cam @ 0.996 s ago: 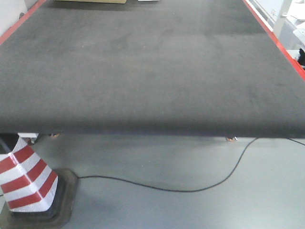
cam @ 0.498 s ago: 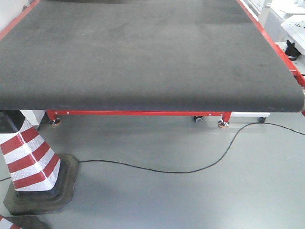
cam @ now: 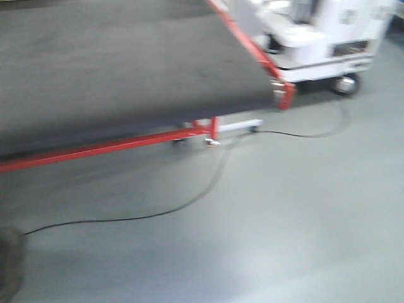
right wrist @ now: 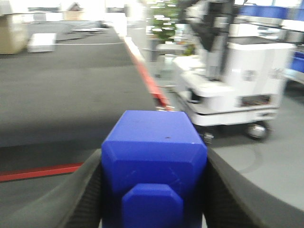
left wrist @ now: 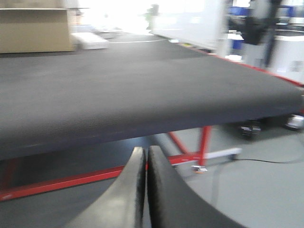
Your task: Pour parts from conveyor to right shelf
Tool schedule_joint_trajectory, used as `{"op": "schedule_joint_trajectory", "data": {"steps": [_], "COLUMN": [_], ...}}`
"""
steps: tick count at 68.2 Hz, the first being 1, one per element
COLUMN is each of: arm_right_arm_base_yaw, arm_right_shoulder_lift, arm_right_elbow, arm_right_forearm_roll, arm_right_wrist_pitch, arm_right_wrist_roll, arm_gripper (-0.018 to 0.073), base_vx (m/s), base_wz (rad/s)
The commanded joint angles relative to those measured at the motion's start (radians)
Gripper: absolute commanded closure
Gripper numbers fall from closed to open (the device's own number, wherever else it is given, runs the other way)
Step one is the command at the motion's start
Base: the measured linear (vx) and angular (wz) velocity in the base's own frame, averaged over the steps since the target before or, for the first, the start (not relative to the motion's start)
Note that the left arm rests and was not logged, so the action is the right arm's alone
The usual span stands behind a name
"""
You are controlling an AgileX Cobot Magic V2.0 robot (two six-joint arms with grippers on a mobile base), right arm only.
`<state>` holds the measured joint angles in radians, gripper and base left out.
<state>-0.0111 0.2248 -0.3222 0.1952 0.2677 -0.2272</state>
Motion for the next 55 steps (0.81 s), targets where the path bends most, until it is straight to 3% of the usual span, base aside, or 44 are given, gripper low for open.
{"op": "schedule_joint_trajectory", "data": {"steps": [1,55], "arm_right_arm_base_yaw": [-0.003,-0.003], "arm_right_shoulder_lift": [0.009,0.009], "arm_right_elbow": [-0.029,-0.029], "arm_right_forearm_roll": [0.001,0.001], "arm_right_wrist_pitch": [-0.086,-0.086], "arm_right_wrist_roll": [-0.006,-0.006], "arm_gripper": [0.0568,0.0568], "base_vx": [-0.18,-0.18], "base_wz": [-0.84,-0.71]}}
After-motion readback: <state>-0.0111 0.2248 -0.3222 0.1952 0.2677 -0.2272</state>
